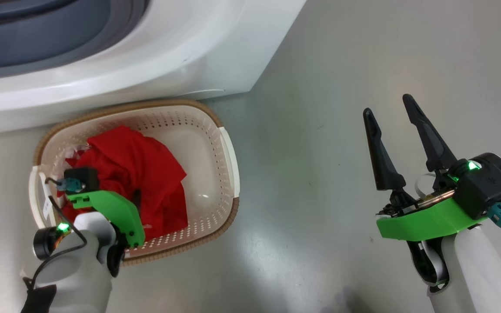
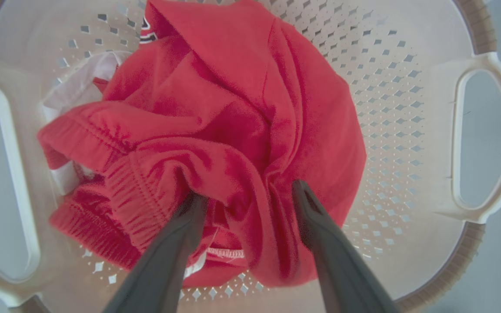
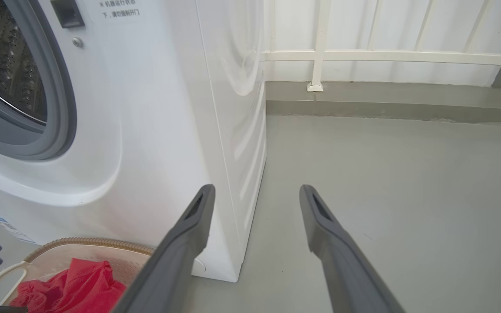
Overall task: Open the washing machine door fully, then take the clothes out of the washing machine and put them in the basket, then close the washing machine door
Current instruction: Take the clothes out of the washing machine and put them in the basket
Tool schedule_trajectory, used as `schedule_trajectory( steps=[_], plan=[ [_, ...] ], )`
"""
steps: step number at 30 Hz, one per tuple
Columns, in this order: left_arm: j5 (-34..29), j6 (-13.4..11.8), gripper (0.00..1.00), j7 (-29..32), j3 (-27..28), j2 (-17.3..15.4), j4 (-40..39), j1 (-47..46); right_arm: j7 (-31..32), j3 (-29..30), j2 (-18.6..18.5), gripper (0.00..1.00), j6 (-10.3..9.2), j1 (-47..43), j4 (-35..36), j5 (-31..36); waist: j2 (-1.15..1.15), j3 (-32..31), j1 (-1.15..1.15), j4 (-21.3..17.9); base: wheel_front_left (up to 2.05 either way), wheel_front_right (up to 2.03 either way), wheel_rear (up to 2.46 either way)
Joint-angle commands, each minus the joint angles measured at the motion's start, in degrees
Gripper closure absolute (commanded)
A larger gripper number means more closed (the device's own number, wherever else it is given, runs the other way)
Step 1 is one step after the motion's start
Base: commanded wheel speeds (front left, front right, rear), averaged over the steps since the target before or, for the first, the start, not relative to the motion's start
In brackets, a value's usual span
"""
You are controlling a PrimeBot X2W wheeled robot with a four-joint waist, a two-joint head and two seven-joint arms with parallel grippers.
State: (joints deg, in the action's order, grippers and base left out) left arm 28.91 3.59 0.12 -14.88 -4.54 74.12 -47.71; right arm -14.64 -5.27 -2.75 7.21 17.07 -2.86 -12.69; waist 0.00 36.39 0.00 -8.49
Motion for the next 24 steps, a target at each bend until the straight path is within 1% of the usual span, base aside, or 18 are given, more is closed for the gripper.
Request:
schedule_trajectory(
  steps=[1,7,11,16,22,24],
  plan=[
    [0.3,0.4,0.0,-1.3,0.8,-1.4,-0.4,-0.1,-0.4,-1.0,-0.1,0.0,0.28,0.2,1.0,0.1,0.0,-0.5,0.0,0.3,0.0,0.0,0.0],
    [0.9,2.0,0.0,-6.7,0.4,-0.3,-1.1,0.2,-0.4,-0.7,-0.1,0.0,0.28,-0.2,0.7,0.0,0.0,-3.1,0.0,1.4,0.0,0.0,0.0],
    [1.3,2.8,0.0,-9.0,0.0,0.2,-1.7,0.8,-0.4,-0.6,-0.1,0.0,0.28,-0.6,0.4,0.1,0.0,-4.8,0.0,1.9,0.0,0.0,0.0],
    [1.8,3.5,0.0,-13.0,-0.7,0.8,-3.6,2.0,-0.4,0.2,-0.1,0.0,0.28,-1.3,0.1,0.4,0.0,-7.9,0.0,3.1,0.0,0.0,0.0],
    [2.3,3.7,0.0,-15.0,-0.3,1.1,-8.5,4.3,-0.4,1.0,-0.1,0.0,0.28,-2.5,-0.6,0.8,0.0,-11.7,0.0,4.4,0.0,0.0,0.0],
    [2.0,3.5,0.0,-15.1,0.6,1.0,-12.3,5.6,-0.4,1.3,-0.1,0.0,0.28,-3.0,-0.8,1.0,0.0,-13.0,0.0,4.8,0.0,0.0,0.0]
  ],
)
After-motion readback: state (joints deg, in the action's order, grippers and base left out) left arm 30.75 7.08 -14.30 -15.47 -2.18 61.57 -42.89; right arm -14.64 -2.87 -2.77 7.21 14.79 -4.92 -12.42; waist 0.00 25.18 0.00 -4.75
